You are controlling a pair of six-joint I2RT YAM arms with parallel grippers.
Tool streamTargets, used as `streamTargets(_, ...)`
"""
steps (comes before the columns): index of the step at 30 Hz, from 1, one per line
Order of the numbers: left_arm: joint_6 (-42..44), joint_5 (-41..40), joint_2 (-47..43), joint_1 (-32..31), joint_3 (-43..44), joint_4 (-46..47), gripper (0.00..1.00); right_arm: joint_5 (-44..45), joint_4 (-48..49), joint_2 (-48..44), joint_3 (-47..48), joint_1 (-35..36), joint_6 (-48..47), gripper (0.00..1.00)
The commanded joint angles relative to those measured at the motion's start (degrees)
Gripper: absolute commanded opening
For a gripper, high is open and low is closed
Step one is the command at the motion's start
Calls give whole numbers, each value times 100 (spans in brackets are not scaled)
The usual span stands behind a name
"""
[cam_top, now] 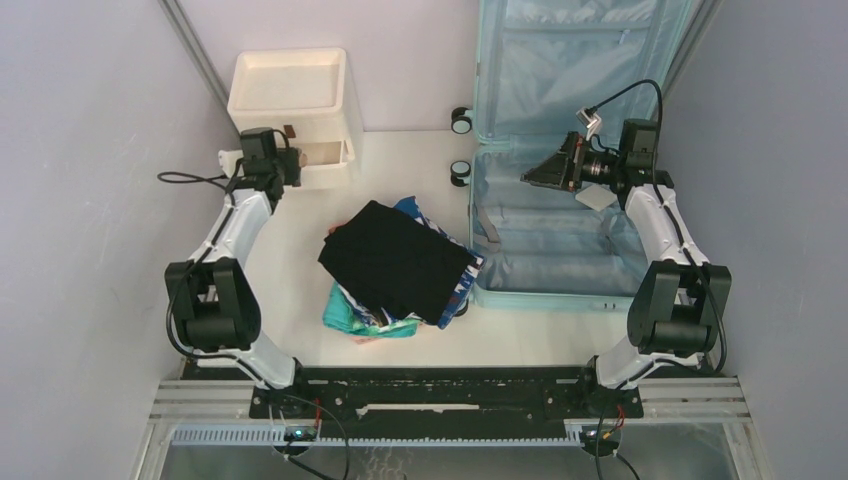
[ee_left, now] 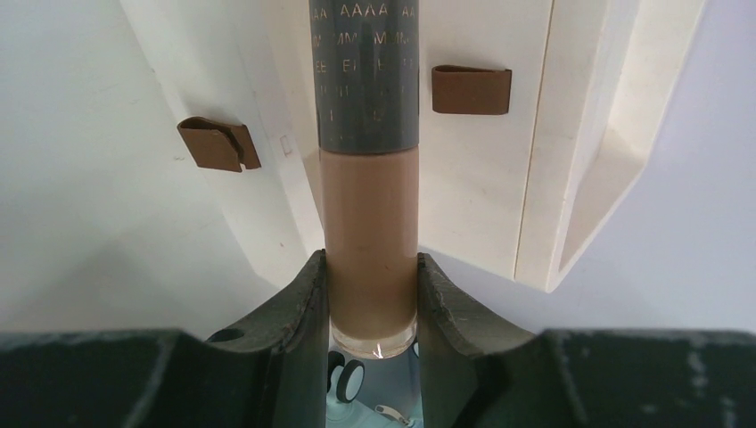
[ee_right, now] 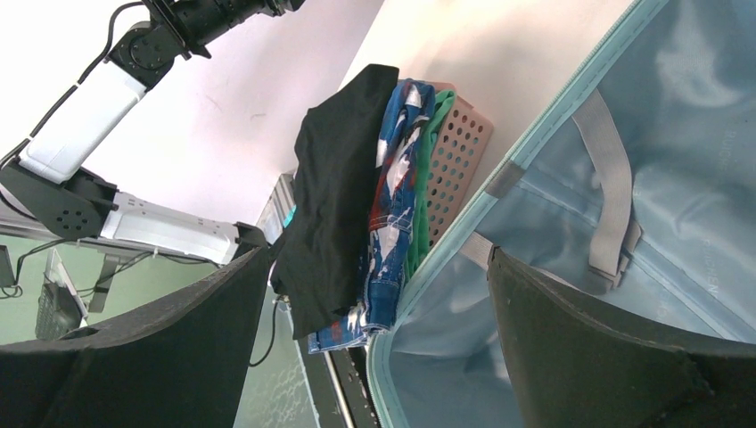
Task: Open, take out, and arrange the luggage
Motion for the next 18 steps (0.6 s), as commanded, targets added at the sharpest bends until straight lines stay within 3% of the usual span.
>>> streamTargets(1, -78, -95, 39, 44, 467, 180, 0, -41, 103, -113, 85, -64, -56, 100)
streamTargets(14, -267, 96, 503, 128, 821, 287, 0, -45, 90, -183, 46, -124, -85, 100)
streamTargets(18, -431, 202, 735, 130, 979, 299, 7, -67, 138, -184, 14, -177, -41, 100)
